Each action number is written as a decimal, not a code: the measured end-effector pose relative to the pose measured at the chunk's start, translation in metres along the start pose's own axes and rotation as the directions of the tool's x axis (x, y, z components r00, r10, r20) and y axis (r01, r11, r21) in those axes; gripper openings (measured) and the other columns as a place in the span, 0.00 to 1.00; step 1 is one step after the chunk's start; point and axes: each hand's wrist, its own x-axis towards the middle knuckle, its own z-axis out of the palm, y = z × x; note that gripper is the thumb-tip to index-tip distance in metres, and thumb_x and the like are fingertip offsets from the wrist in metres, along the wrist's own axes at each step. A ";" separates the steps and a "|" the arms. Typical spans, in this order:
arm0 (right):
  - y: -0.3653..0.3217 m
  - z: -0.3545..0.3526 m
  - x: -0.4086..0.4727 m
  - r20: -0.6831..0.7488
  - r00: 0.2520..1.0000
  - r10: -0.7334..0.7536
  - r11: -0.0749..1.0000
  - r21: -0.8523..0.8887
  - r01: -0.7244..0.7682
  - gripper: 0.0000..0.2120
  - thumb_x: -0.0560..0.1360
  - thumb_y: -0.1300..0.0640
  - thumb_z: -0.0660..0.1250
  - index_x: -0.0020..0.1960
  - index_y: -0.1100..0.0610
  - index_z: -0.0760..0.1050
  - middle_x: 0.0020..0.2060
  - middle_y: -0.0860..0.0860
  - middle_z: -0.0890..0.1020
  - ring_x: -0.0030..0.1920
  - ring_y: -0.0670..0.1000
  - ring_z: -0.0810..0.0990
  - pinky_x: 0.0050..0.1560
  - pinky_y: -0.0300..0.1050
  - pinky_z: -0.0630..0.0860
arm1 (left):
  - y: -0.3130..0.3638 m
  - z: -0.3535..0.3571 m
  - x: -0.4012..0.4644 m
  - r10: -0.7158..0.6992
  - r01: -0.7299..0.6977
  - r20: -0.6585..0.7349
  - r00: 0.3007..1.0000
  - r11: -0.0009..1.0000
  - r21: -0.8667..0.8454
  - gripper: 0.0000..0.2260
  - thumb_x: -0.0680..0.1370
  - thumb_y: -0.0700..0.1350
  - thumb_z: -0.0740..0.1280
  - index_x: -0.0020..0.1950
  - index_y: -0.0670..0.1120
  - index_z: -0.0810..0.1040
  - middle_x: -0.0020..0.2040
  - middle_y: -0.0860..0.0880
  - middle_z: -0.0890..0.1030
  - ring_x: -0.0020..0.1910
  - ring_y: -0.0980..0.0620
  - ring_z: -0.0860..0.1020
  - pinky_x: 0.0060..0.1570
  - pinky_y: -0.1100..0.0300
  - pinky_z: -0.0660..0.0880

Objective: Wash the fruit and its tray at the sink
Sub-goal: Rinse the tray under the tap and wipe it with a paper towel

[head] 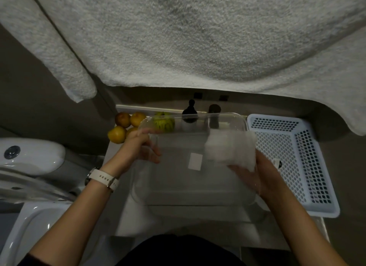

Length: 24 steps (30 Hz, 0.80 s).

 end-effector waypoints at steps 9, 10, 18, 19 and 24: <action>-0.074 0.057 0.028 0.343 0.878 -0.335 0.596 -0.644 0.479 0.14 0.80 0.54 0.61 0.64 0.57 0.74 0.53 0.53 0.83 0.49 0.51 0.82 0.48 0.44 0.77 | 0.011 0.025 -0.001 -0.053 0.025 0.117 0.992 0.974 0.224 0.14 0.80 0.32 0.56 0.61 0.41 0.74 0.45 0.30 0.80 0.38 0.34 0.81 0.43 0.48 0.75; -0.069 0.077 0.032 0.429 0.848 -0.310 0.492 -0.691 0.529 0.12 0.81 0.55 0.60 0.62 0.58 0.74 0.51 0.53 0.82 0.47 0.50 0.80 0.46 0.42 0.75 | 0.012 0.030 0.000 -0.049 0.018 0.122 0.991 0.970 0.241 0.13 0.80 0.34 0.56 0.59 0.43 0.75 0.44 0.31 0.81 0.37 0.34 0.81 0.41 0.50 0.75; -0.004 0.143 0.068 0.611 0.788 -0.079 -0.127 -0.790 0.600 0.20 0.81 0.56 0.60 0.70 0.60 0.65 0.64 0.60 0.72 0.62 0.58 0.71 0.57 0.48 0.68 | 0.007 0.031 0.002 -0.007 -0.027 0.118 0.993 0.958 0.285 0.10 0.80 0.42 0.56 0.51 0.54 0.74 0.37 0.38 0.84 0.33 0.36 0.82 0.44 0.36 0.77; -0.003 0.141 0.068 0.623 0.780 -0.069 -0.125 -0.781 0.612 0.19 0.81 0.57 0.60 0.70 0.61 0.64 0.64 0.61 0.72 0.61 0.59 0.71 0.58 0.50 0.69 | 0.006 0.028 0.000 -0.011 -0.026 0.132 0.991 0.960 0.277 0.10 0.80 0.41 0.56 0.53 0.51 0.75 0.37 0.38 0.84 0.34 0.34 0.82 0.45 0.33 0.76; 0.004 0.128 0.066 0.661 0.750 -0.013 -0.210 -0.736 0.644 0.16 0.81 0.59 0.57 0.65 0.65 0.67 0.59 0.62 0.73 0.55 0.58 0.72 0.58 0.53 0.71 | 0.003 0.025 -0.006 0.017 -0.069 0.203 0.979 0.966 0.251 0.09 0.80 0.46 0.58 0.55 0.48 0.76 0.38 0.37 0.83 0.35 0.32 0.81 0.41 0.38 0.79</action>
